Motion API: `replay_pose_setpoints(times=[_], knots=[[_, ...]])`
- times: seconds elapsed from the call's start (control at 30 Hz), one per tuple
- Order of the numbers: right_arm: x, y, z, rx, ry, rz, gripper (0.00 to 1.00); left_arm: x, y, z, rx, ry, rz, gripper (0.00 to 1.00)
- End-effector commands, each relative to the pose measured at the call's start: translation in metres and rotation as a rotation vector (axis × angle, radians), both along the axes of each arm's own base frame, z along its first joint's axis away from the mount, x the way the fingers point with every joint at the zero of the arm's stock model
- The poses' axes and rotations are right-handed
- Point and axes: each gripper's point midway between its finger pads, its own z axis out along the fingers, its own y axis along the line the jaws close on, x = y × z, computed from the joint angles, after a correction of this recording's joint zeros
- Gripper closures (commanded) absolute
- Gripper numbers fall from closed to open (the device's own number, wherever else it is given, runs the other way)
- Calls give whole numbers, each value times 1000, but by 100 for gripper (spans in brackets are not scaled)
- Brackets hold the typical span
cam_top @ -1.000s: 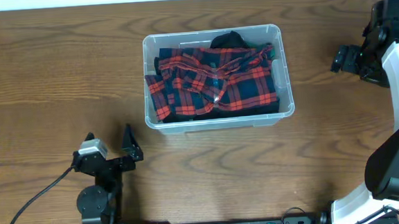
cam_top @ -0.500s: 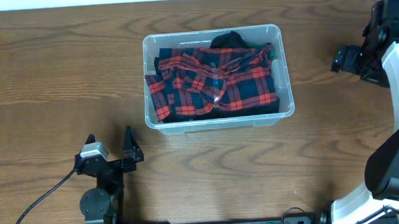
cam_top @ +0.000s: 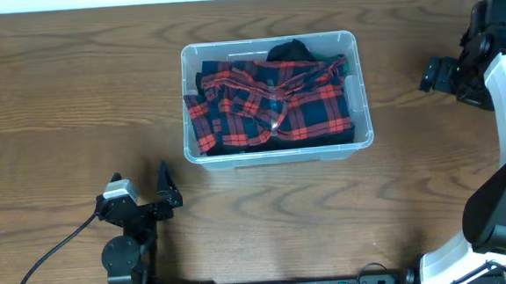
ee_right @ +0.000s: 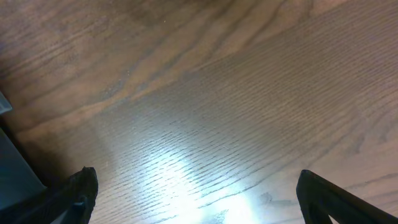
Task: Pack container
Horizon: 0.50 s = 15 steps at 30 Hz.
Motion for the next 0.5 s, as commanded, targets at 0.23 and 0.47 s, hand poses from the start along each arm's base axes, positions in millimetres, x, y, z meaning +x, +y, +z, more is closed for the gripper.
replay_pose_setpoints(times=[0.23, 0.47], knots=[[0, -2, -2, 3, 4, -16, 1, -1, 5, -18, 23, 58, 22, 2], [0, -1, -2, 4, 4, -14, 1, -1, 5, -18, 23, 58, 22, 2]])
